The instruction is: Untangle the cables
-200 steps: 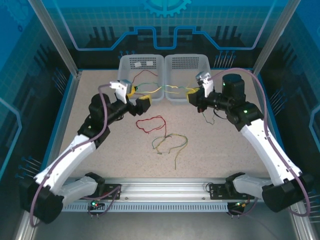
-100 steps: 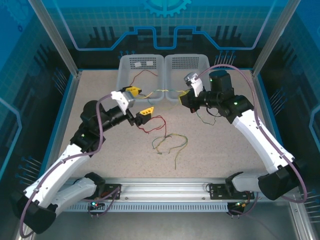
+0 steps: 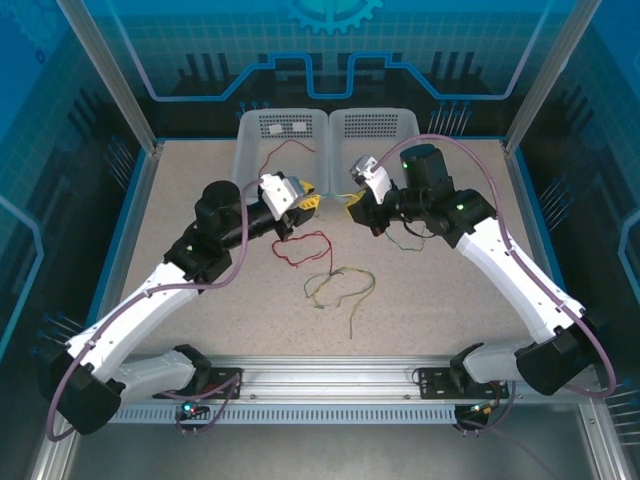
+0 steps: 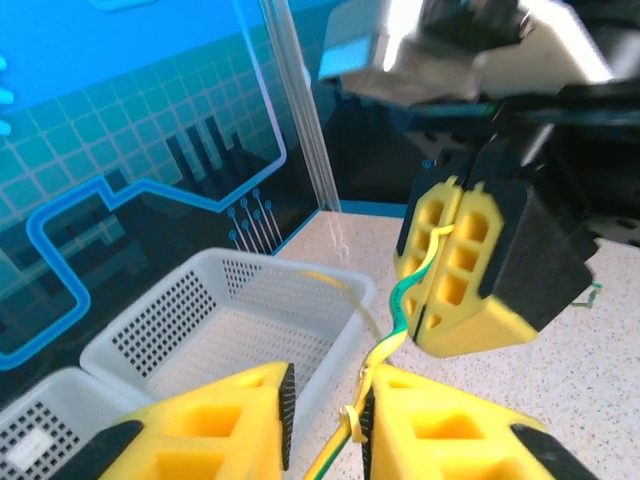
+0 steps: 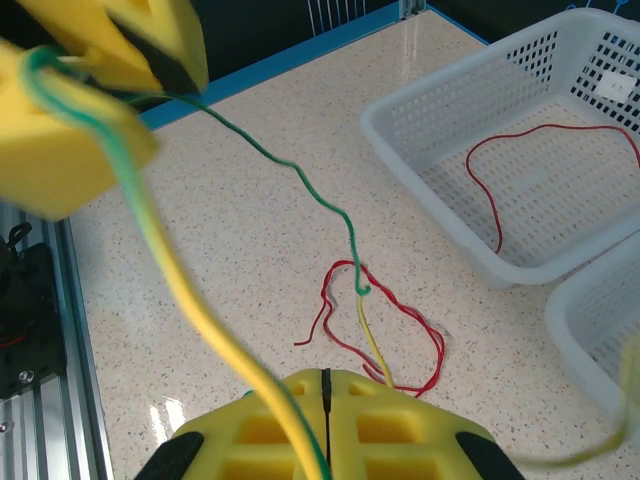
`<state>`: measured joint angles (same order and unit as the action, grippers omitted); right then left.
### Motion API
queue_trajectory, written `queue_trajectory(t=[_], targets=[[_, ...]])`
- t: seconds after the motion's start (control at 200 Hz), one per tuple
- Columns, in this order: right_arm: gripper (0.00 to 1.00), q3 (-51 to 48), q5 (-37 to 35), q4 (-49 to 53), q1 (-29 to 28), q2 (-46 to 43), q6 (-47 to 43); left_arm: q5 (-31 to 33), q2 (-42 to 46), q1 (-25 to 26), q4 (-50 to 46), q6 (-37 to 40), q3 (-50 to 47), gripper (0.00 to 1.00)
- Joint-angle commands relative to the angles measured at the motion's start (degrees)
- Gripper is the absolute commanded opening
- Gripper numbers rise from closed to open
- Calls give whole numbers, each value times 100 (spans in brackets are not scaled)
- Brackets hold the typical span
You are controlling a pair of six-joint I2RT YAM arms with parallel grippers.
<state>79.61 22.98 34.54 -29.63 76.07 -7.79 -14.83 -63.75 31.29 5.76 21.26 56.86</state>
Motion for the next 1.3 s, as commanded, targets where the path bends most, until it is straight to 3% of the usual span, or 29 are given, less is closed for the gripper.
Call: queue_trajectory(t=[0.0,0.17,0.4,0.6,0.785,0.976,1.131,1.296], targets=[[0,117,352,26,-74,-232,-150,444,-176,17,-32,100,176,0],[0,-280,357,-870,-22,-623,373,158,-353,13,548,-365,-124,0],[0,-1110,284,-3319,97,-1011,1667,-822,-782,67,1653,-1376,-369,0],[0,-1418,35,-4783,97,-934,2417,-1152,-1234,318,2446,-1857,-413,0],[0,-1322,-486,-4869,62,-710,2673,-1072,-1493,730,2793,-1849,-437,0],[0,-1302,-498,-4838,51,-664,2665,-1215,-1526,766,3364,-2135,-663,0],[0,-1245,-320,-4659,90,-635,2371,-1827,-1442,771,3403,-2274,-644,0],[0,-1225,30,-4892,71,-519,2409,-2356,-1782,767,3789,-2607,-548,15]])
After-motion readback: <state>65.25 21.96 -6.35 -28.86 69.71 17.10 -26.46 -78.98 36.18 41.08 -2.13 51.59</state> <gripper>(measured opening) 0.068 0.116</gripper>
